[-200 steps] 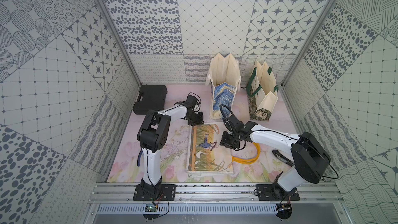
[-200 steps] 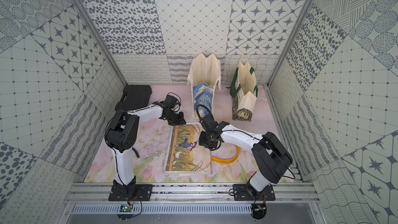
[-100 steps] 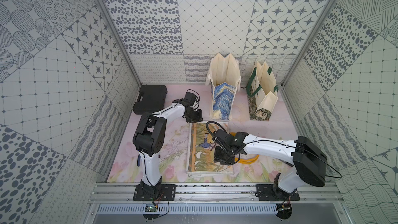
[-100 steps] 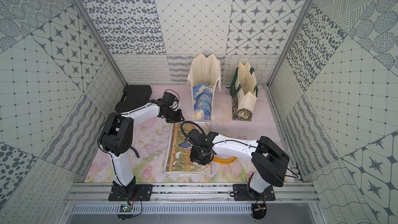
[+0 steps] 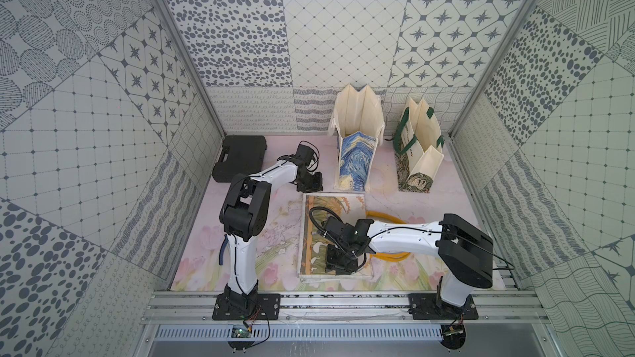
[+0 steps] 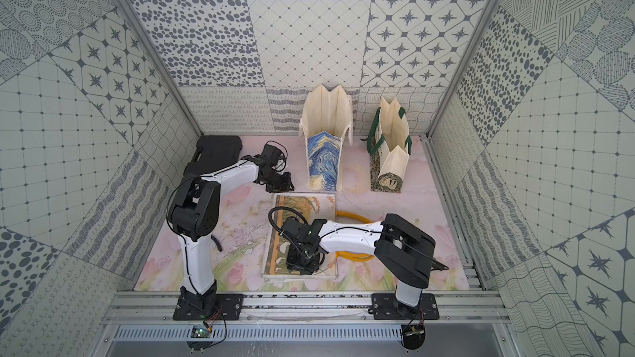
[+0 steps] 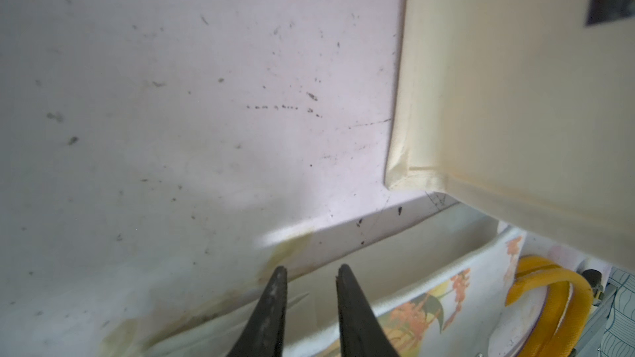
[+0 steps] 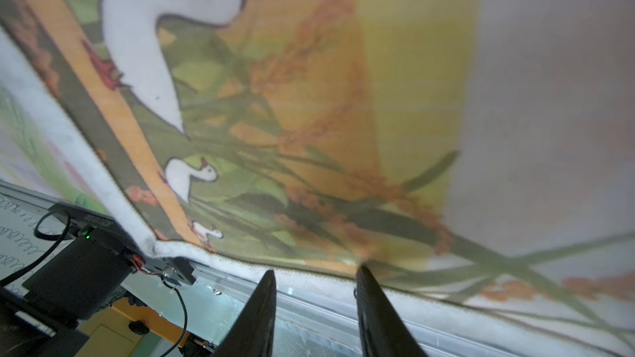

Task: Put away the canvas bag
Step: Adjust the canvas bag at the center of the board.

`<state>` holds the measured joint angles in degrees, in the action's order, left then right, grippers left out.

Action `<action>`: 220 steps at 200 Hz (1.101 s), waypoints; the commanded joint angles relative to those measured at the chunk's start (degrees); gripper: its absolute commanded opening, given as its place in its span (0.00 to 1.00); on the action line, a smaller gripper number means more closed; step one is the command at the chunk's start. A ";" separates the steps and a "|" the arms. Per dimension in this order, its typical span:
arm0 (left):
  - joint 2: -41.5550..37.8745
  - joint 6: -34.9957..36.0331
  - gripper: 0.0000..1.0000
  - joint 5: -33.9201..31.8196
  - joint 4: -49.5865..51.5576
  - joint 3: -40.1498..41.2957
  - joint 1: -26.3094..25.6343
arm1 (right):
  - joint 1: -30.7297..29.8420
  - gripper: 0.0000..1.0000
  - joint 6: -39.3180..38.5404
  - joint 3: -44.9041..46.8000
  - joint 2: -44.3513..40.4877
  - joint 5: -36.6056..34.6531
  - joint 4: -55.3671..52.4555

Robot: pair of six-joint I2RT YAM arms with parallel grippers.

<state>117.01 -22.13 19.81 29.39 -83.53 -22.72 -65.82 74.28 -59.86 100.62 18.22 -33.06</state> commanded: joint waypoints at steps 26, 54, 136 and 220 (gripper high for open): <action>-2.93 0.43 0.26 4.36 -0.29 5.04 0.35 | 2.29 0.42 6.47 7.87 -2.45 -2.06 1.69; -5.91 0.18 0.26 7.56 0.03 9.65 0.12 | 5.57 0.43 7.53 12.01 -6.74 -3.08 0.93; -15.86 -3.18 0.25 13.08 7.52 19.63 -3.32 | 17.16 0.44 -5.78 9.39 -10.86 -4.19 -10.75; -31.15 -6.72 0.25 12.10 6.84 34.03 -4.75 | 21.79 0.44 -14.14 -1.98 -0.91 -5.56 -15.42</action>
<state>89.71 -26.46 29.17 29.89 -54.30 -26.57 -44.71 63.88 -56.77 95.42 14.50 -46.22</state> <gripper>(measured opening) 0.254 0.443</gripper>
